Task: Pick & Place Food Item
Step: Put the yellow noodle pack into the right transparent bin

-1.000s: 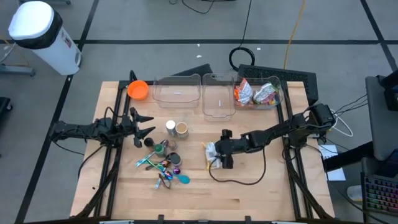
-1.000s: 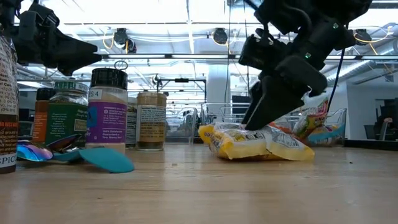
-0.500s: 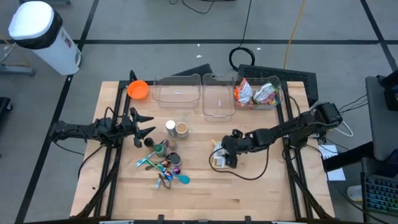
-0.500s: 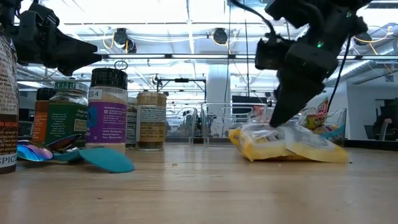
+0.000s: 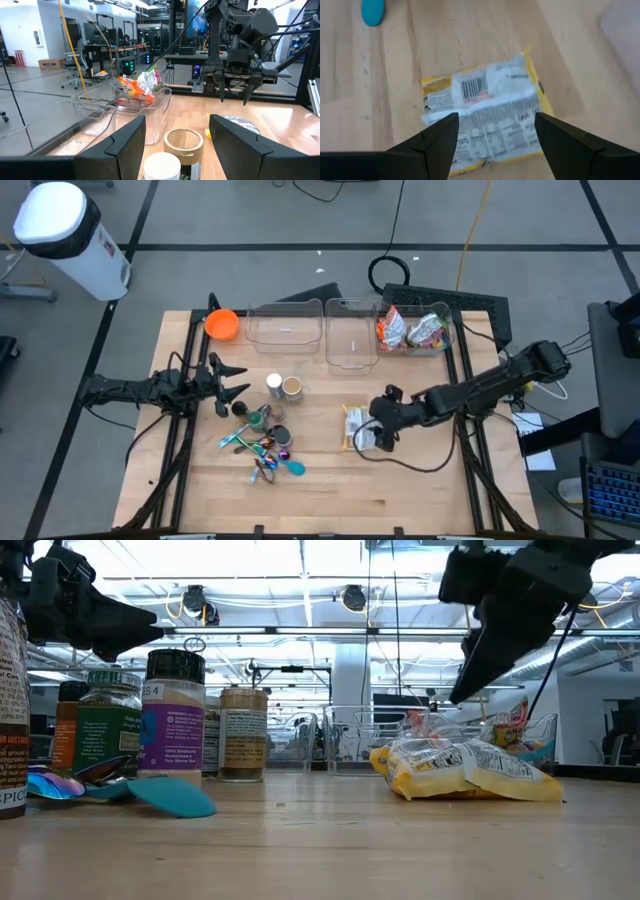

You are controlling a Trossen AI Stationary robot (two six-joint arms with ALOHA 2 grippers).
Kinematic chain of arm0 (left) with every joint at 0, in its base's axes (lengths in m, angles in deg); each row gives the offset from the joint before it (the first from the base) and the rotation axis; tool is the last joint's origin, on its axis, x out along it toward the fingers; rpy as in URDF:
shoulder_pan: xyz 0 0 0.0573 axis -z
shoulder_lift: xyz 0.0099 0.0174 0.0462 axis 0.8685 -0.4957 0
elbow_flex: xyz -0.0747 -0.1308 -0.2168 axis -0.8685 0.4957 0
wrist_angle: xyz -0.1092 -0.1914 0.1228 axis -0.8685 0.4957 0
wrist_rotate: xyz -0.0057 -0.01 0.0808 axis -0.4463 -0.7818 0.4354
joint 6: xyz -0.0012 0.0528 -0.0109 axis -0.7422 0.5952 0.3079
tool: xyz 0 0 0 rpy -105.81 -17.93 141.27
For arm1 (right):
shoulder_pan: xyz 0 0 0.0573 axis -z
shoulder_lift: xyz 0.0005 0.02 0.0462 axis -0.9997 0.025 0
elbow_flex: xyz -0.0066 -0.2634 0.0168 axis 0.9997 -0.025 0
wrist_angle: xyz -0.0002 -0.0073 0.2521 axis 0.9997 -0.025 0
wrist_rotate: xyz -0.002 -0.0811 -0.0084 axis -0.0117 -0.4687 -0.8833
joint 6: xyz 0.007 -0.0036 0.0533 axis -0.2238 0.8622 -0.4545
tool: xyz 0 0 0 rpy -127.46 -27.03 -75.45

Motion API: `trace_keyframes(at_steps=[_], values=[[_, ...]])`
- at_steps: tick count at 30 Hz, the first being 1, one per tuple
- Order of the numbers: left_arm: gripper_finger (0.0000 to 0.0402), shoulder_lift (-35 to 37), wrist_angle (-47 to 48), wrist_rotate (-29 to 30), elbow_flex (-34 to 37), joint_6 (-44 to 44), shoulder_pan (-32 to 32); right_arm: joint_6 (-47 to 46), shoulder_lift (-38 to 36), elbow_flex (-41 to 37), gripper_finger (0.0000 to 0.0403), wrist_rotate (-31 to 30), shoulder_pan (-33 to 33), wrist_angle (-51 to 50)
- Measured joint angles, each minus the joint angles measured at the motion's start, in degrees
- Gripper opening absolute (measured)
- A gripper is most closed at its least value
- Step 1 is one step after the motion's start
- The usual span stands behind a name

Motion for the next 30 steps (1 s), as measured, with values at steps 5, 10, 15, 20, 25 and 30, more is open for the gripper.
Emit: trace_keyframes(at_steps=[5, 10, 15, 20, 25, 30], values=[[0.0228, 0.0, 0.0, 0.0, 0.0, 0.0, 0.0, 7.7, 1.2, 0.0, 0.0254, -2.2, -1.9, 4.0], [0.0228, 0.0, 0.0, 0.0, 0.0, 0.0, 0.0, 13.7, 3.6, 0.0, 0.0253, -2.3, -2.2, 7.7], [0.0228, 0.0, 0.0, 0.0, 0.0, 0.0, 0.0, 15.8, 7.6, 0.0, 0.0253, -2.2, -2.1, 9.8], [0.0228, 0.0, 0.0, 0.0, 0.0, 0.0, 0.0, 16.5, 10.8, -0.1, 0.0253, -2.1, -1.8, 9.1], [0.0228, 0.0, 0.0, 0.0, 0.0, 0.0, 0.0, 16.5, 10.9, -0.1, 0.0253, -2.1, -1.7, 8.7], [0.0228, 0.0, 0.0, 0.0, 0.0, 0.0, 0.0, 16.5, 10.7, 0.0, 0.0252, -2.0, -1.7, 8.6]])
